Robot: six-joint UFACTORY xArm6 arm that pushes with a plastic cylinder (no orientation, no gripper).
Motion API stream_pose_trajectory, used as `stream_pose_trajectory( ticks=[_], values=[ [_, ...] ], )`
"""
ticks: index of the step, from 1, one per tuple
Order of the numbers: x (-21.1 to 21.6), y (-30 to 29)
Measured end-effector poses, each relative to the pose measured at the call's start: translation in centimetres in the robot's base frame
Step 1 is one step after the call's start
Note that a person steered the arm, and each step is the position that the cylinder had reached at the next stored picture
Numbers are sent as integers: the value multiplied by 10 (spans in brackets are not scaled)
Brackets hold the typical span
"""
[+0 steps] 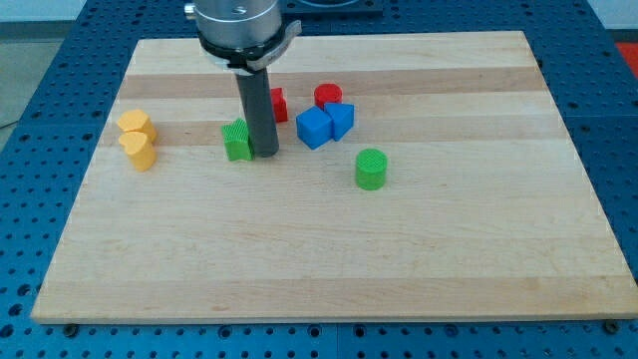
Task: Move the green star to the center left
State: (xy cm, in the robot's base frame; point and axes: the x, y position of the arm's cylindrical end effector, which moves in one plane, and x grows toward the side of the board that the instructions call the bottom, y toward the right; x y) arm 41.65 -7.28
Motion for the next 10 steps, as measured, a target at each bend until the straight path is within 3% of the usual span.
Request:
stream_pose_trajectory(
  ticks=[1, 3, 4, 5, 6, 9, 10],
  values=[
    [0, 4],
    [-1, -81],
    [-3, -75],
    [-6, -23],
    [-24, -23],
    [-30, -118],
    [-30, -87]
  ],
)
